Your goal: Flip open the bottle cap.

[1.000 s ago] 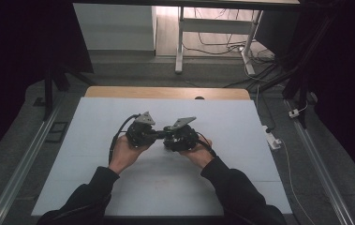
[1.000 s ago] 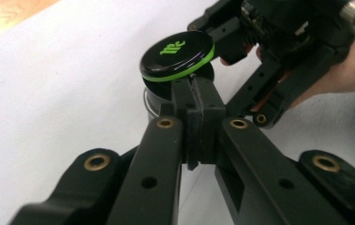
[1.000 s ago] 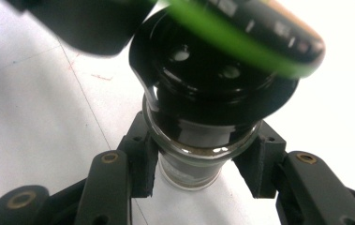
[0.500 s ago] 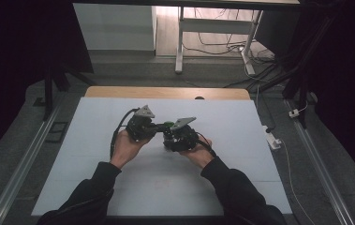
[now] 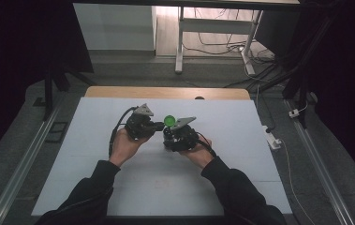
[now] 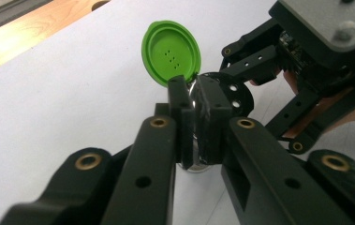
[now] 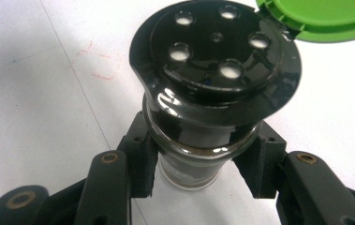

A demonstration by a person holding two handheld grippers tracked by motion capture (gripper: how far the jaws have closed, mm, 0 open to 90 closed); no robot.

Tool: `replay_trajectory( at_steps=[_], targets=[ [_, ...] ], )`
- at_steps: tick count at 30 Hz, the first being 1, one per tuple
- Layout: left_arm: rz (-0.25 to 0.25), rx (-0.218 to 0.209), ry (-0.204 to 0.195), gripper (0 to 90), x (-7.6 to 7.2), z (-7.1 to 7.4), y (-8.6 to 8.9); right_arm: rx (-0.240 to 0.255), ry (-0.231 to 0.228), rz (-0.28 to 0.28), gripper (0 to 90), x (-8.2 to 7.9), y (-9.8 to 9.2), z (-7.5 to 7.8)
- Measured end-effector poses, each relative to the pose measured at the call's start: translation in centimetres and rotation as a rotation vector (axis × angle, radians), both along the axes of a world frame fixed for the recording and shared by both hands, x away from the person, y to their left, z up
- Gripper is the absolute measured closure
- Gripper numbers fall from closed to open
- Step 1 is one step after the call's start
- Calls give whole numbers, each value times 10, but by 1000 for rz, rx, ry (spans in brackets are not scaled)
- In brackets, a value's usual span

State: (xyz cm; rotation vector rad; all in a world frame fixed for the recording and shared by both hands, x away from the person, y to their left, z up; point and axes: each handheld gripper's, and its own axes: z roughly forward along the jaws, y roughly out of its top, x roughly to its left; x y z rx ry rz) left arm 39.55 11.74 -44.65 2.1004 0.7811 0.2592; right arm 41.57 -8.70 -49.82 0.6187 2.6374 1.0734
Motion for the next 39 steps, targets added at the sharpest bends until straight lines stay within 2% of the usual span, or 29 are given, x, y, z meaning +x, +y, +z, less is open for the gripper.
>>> replay_trajectory(
  at_steps=[8,24,30,36,39],
  targets=[
    [0,-49,15,754,-6,5,10,1,6,-10,500,0,0,0],
    [-12,-34,21,543,-27,7,18,47,53,-22,335,-10,-6,14],
    [-25,-26,48,414,-36,4,23,69,72,-25,285,-18,-14,17],
    [-26,-40,64,220,-43,3,28,57,75,-34,237,-25,-22,19],
    [-33,-33,68,171,-48,3,28,77,80,-32,210,-30,-26,22]
  ],
)
